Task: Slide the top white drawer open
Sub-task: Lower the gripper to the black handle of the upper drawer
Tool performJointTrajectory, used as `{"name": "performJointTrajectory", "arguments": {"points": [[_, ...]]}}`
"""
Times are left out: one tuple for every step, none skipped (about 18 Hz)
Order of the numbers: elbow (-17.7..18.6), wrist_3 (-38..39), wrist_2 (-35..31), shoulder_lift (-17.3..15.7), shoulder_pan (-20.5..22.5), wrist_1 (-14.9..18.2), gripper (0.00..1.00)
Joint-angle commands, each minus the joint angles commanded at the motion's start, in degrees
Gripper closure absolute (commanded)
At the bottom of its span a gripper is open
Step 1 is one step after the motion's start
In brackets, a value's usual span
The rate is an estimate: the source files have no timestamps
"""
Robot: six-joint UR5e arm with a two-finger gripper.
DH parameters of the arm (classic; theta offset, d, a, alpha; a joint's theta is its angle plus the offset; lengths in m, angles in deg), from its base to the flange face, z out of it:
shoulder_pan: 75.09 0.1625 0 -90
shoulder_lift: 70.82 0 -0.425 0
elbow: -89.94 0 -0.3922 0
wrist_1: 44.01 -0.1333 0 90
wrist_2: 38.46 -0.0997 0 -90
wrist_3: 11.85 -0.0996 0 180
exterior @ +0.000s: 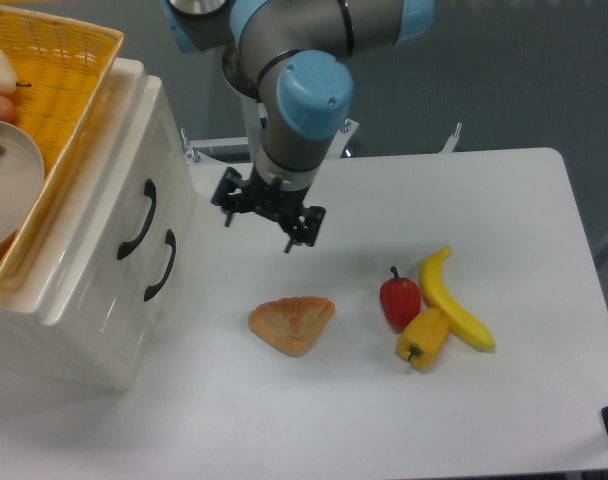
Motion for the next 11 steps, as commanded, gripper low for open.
{"name": "performJointTrajectory", "arguments": {"points": [[0.0, 0.0, 0.0, 0.0, -0.3, 0.4, 0.00], [0.0, 0.0, 0.0, -0.1, -0.4, 0.6, 0.00], [0.0, 0.0, 0.0, -0.1, -0.4, 0.8, 0.00], [0.0, 0.0, 0.0, -0.2, -0.5, 1.0, 0.00], [-0.1, 0.0, 0.4, -0.2, -0.9, 1.1, 0.00], [-0.1, 0.3, 1.2, -0.3, -1.0, 1.1, 0.00], [-0.1, 0.8, 1.8, -0.4, -1.2, 1.1, 0.00], [-0.1, 1.5, 2.3, -0.4, -1.3, 1.0, 0.00], [-0.2, 2.2, 2.5, -0.4, -2.0, 1.0, 0.00], [-0.2, 2.5, 2.7, -0.3, -2.6, 0.9, 0.00], [-0.2, 2.8, 2.8, -0.3, -2.8, 0.9, 0.00]]}}
